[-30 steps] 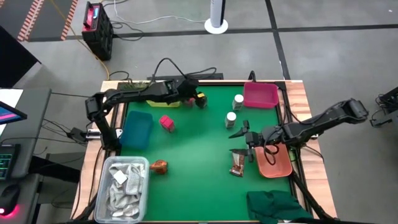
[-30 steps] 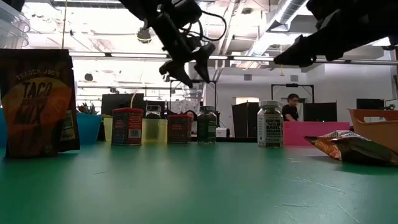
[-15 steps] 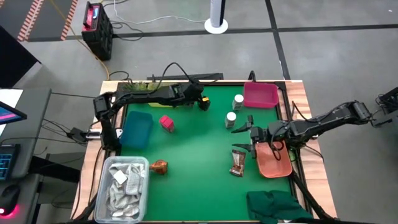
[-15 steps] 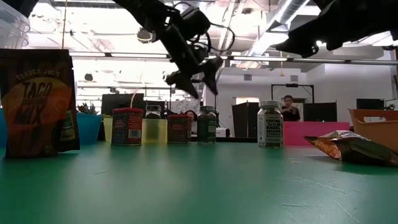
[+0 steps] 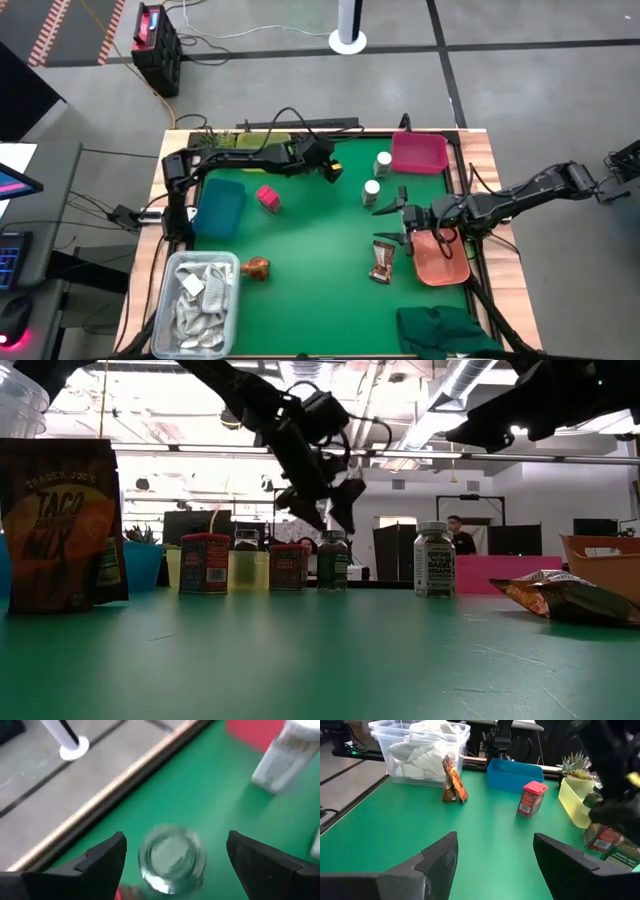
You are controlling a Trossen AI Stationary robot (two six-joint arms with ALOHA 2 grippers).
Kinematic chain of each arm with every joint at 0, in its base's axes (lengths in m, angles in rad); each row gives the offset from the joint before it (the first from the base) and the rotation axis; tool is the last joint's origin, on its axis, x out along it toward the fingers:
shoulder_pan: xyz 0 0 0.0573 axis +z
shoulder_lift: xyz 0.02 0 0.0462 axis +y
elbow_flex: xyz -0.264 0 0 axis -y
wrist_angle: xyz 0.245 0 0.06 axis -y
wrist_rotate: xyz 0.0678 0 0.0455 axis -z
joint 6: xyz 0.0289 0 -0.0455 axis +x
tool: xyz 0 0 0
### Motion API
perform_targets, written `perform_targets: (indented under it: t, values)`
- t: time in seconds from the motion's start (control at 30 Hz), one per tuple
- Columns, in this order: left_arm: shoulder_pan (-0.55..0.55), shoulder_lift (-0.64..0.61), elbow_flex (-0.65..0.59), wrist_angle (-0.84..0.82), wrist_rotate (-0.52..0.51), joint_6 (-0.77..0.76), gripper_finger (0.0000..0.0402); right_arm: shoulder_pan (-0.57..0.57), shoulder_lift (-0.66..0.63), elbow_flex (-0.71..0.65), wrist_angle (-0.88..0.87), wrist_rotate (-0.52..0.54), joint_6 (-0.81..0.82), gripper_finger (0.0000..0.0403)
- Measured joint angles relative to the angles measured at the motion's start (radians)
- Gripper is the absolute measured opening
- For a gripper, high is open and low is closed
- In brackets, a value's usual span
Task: Sort spices by type
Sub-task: Put the green seasoning bottle into the yellow bin
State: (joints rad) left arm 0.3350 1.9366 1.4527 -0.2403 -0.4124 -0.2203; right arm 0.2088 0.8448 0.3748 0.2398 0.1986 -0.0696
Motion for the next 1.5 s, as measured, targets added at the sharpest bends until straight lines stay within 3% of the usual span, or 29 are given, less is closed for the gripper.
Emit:
perform_targets:
  t: [1.33, 1.5]
  values:
    - [0.004, 0.015, 0.001, 0.003, -0.023, 0.01, 0.0329, 0.0, 0.0, 0.0, 0.0, 0.0, -0.003, 0.0286]
    - [0.006, 0.014, 0.001, -0.021, 0.01, 0.01, 0.0329, 0.0, 0.0, 0.0, 0.0, 0.0, -0.003, 0.0286]
